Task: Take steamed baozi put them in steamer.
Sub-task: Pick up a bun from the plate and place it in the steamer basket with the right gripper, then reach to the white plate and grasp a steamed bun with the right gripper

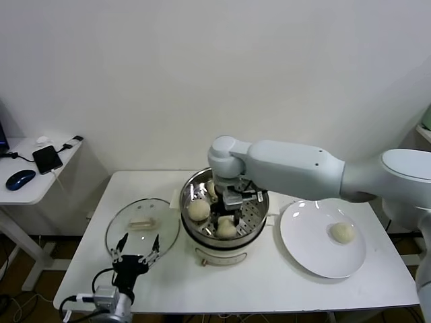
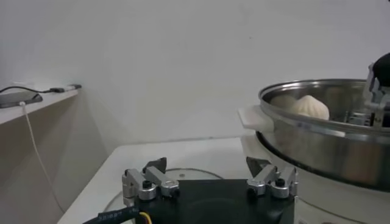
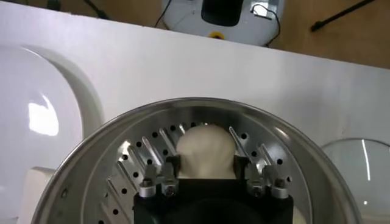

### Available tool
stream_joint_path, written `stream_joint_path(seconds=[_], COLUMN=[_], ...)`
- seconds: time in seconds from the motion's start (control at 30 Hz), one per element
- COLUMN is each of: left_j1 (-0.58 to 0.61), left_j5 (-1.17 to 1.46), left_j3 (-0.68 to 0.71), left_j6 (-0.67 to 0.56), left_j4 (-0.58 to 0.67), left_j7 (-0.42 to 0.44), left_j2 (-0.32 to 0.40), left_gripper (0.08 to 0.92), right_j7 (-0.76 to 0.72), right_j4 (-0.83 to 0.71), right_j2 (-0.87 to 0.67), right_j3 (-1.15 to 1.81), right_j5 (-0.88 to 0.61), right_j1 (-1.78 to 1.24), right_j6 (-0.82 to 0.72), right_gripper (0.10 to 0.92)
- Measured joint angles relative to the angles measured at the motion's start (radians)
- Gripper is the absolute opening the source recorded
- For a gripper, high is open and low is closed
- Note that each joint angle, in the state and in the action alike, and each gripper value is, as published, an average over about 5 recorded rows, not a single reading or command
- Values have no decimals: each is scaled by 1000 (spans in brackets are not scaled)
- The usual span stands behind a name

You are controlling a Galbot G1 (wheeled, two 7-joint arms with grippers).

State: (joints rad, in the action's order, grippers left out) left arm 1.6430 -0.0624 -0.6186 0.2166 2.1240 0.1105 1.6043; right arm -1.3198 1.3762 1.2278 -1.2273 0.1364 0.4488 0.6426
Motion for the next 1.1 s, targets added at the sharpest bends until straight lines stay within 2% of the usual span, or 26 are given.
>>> stream_joint_path(seconds=[0.13,0.23,0.47,0.87,1.1], left_j1=[-4,-5,4,1,3], left_j5=[-1,-3,-1,101,159], left_j3=[4,9,10,9,-1], left_j6=[0,0,1,22,30], left_j4=[-3,-5,1,26,27], left_j7=[0,1,6,36,43], left_j2=[0,0,-6,-32,-36], left_gripper=[823,823,823,823,823], right_j7=[2,-3,-45,-106,-125], right_j4=[5,7,29,27,6], right_j2=[-9,-20,-89,-361,-523], right_j3=[13,26,81,246,369], right_j5=[-18,-40,-102,-198,-165], right_j1=[11,25,71,49,-66], right_j6=[-31,-63,-188,-670,-812], right_gripper=[778,815,823,823,823])
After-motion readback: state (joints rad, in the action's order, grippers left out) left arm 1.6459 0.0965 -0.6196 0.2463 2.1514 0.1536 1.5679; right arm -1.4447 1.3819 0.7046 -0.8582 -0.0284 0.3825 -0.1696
